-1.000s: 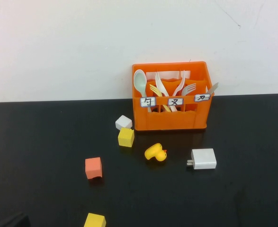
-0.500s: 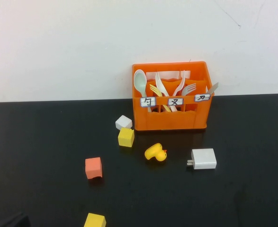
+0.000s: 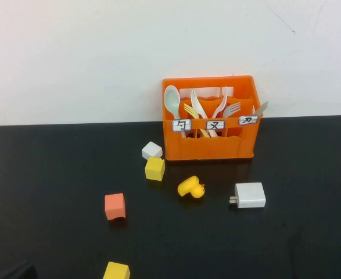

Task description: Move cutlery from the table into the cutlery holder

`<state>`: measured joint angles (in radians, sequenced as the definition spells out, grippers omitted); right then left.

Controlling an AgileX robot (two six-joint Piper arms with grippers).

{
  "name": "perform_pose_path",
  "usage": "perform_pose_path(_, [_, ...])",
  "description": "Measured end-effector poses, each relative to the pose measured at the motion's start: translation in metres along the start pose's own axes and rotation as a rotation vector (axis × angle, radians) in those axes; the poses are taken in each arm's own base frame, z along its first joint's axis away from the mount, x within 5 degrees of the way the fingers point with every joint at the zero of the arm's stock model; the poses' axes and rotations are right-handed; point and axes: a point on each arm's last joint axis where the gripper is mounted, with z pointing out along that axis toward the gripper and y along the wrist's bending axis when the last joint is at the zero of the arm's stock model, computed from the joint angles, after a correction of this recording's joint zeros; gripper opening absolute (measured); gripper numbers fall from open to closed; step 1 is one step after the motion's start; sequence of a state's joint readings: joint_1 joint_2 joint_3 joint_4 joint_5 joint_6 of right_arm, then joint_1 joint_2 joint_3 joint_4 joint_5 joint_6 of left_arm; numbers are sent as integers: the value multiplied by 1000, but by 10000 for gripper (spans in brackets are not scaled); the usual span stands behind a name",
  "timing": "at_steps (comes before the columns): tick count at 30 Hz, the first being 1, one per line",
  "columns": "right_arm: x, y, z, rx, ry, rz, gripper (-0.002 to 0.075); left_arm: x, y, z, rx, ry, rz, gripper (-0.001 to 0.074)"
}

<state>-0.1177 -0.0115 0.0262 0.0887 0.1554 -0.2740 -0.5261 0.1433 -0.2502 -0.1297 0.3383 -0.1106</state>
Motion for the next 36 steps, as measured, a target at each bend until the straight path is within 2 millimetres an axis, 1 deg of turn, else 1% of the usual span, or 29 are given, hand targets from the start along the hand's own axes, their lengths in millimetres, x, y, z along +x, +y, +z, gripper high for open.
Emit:
perform_pose_path(3, [13,1,-1,-10,140,11,-2,0,0,0,0,0,0,-1])
perform_pose_path(5, [15,0,-2,-2,174,9,-2,0,0,0,0,0,0,-1])
perform_pose_path(17, [15,-1,-2,11,190,61,-2,0,0,0,0,0,0,-1])
perform_pose_path(21, [15,1,-2,-19,186,98,-2,0,0,0,0,0,0,-1])
perform_pose_path(36, [15,2,-2,-38,186,104,-2,0,0,0,1,0,-2,-1])
